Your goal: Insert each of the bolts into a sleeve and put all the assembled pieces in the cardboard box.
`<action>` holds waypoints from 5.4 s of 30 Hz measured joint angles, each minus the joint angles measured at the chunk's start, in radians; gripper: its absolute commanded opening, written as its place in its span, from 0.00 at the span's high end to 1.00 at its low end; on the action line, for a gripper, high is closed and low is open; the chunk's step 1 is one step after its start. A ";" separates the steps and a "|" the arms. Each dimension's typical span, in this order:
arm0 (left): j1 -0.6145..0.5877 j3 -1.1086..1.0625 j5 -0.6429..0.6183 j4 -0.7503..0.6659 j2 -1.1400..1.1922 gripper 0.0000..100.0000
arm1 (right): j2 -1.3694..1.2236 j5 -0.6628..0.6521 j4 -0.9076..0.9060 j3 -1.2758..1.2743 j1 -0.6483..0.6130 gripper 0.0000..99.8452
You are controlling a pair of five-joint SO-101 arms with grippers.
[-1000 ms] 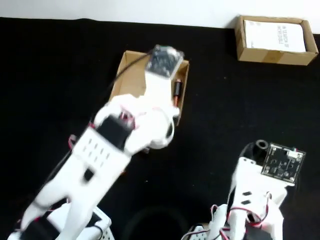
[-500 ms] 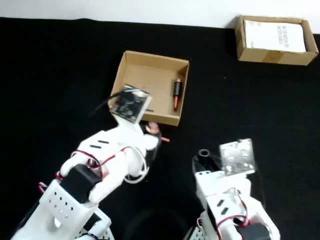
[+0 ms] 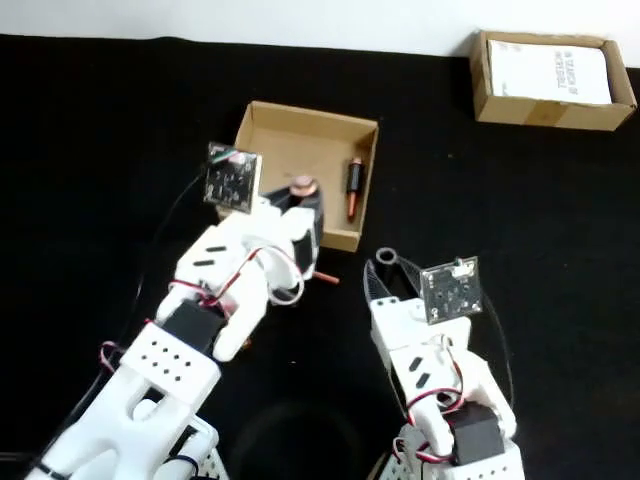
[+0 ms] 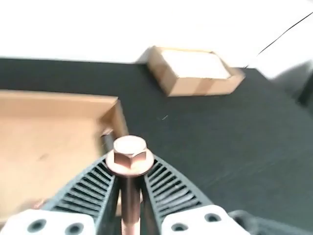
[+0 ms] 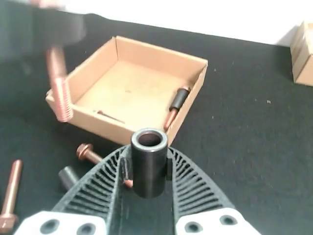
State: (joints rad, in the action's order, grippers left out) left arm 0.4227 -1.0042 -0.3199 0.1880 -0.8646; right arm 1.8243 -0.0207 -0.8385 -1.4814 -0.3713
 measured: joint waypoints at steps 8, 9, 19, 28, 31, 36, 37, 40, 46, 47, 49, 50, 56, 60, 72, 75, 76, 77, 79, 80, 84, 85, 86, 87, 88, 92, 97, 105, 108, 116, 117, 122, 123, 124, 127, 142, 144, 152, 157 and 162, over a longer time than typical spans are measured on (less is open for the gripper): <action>0.127 0.270 -0.012 0.080 0.123 0.99 | 0.000 0.000 0.052 -0.057 0.000 0.99; 0.149 0.287 -0.012 0.098 0.135 0.99 | 0.000 0.000 0.052 -0.058 0.000 0.99; 0.276 0.310 -0.012 0.109 0.273 0.99 | 0.000 0.000 0.055 -0.058 0.000 0.99; 0.265 0.318 -0.011 0.055 0.348 0.99 | 0.000 0.000 0.055 -0.058 0.000 0.99; 0.233 0.387 -0.011 0.052 0.354 0.99 | 0.000 0.000 0.055 -0.058 0.000 0.99; 0.212 0.483 -0.011 0.101 0.354 0.99 | 0.000 0.000 0.055 -0.058 0.000 0.99; 0.215 0.485 -0.011 0.107 0.354 0.99 | 0.000 0.000 0.055 -0.058 0.000 0.99; 0.216 0.477 -0.012 0.109 0.354 0.99 | 0.000 0.000 0.055 -0.058 0.000 0.99; 0.215 0.407 -0.012 0.109 0.356 0.99 | 0.000 0.000 0.055 -0.051 0.002 0.99; 0.215 0.402 -0.012 0.109 0.356 0.99 | 0.000 0.000 0.055 -0.046 0.005 0.99; 0.215 0.387 -0.012 0.109 0.356 0.99 | 0.000 0.000 0.055 -0.043 0.012 0.99; 0.213 0.379 -0.012 0.109 0.356 0.99 | 0.000 0.000 0.055 -0.043 0.014 0.99; 0.213 0.325 -0.012 0.044 0.356 0.99 | 0.000 0.000 0.055 -0.043 0.015 0.99; 0.212 0.305 -0.012 0.032 0.356 0.99 | -0.002 0.000 0.055 -0.043 0.015 0.99; 0.215 0.304 -0.089 -0.025 0.356 0.99 | -0.002 0.000 0.055 -0.043 0.015 0.99; 0.215 0.304 -0.103 -0.037 0.356 0.99 | -0.002 0.000 0.055 -0.043 0.015 0.99; 0.215 0.304 -0.104 -0.037 0.356 0.99 | -0.002 0.000 0.055 -0.043 0.015 0.99; 0.215 0.304 -0.106 -0.037 0.356 0.99 | -0.002 0.000 0.055 -0.043 0.015 0.99; 0.215 0.304 -0.106 -0.040 0.356 0.99 | -0.002 0.000 0.055 -0.043 0.015 0.99; 0.215 0.304 -0.106 -0.040 0.356 0.99 | -0.002 0.000 0.055 -0.043 0.015 0.99; 0.215 0.292 -0.106 -0.040 0.356 0.99 | -0.002 0.000 0.055 -0.043 0.015 0.99; 0.215 0.288 -0.106 -0.040 0.356 0.99 | -0.002 0.000 0.055 -0.043 0.015 0.99; 0.213 0.285 -0.106 -0.040 0.356 0.99 | -0.002 0.000 0.055 -0.043 0.017 0.99; 0.212 0.284 -0.106 -0.040 0.356 0.99 | -0.002 0.000 0.055 -0.043 0.018 0.99; 0.212 0.284 -0.106 -0.040 0.356 0.99 | 0.000 0.000 0.055 -0.041 0.018 0.99; 0.198 0.284 -0.107 -0.040 0.356 0.99 | 0.000 0.000 0.055 -0.041 0.017 0.99; 0.198 0.265 -0.109 -0.040 0.356 0.99 | 0.000 0.000 0.055 -0.041 0.017 0.99; 0.249 0.199 -0.106 -0.041 0.356 0.99 | -0.002 0.000 0.055 -0.043 0.018 0.99; 0.258 0.193 -0.106 -0.041 0.356 0.99 | -0.002 0.000 0.055 -0.043 0.020 0.99; 0.258 0.193 -0.106 -0.041 0.356 0.99 | -0.002 0.000 0.055 -0.043 0.020 0.99; 0.258 0.193 -0.106 -0.041 0.356 0.99 | -0.002 0.000 0.055 -0.043 0.020 0.99; 0.226 0.198 -0.109 -0.041 0.356 0.99 | -0.002 0.000 0.055 -0.043 0.018 0.99; 0.218 0.204 -0.109 -0.041 0.356 0.99 | -0.002 0.000 0.055 -0.043 0.017 0.99; 0.213 0.207 -0.109 -0.041 0.344 0.99 | -0.002 0.000 0.055 -0.043 0.015 0.99; 0.207 0.209 -0.109 -0.035 0.285 0.99 | -0.002 0.000 0.055 -0.043 0.015 0.99; 0.262 0.210 -0.107 0.107 0.160 0.99 | 0.000 0.000 0.055 -0.041 0.017 0.99; 0.264 0.210 -0.107 0.107 0.160 0.99 | 0.000 0.000 0.055 -0.041 0.017 0.99; 0.264 0.210 -0.109 0.106 0.160 0.99 | 0.000 0.000 0.055 -0.041 0.017 0.99; 0.218 0.227 -0.109 0.003 0.209 0.99 | 0.000 0.000 0.055 -0.041 0.017 0.99; 0.173 0.345 -0.109 -0.015 0.367 0.99 | 0.000 0.000 0.055 -0.041 0.017 0.99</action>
State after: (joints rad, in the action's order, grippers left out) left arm 0.5961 -0.6590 -0.4289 0.1726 -0.4979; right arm 1.8243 -0.0207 -0.7833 -1.5228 -0.3544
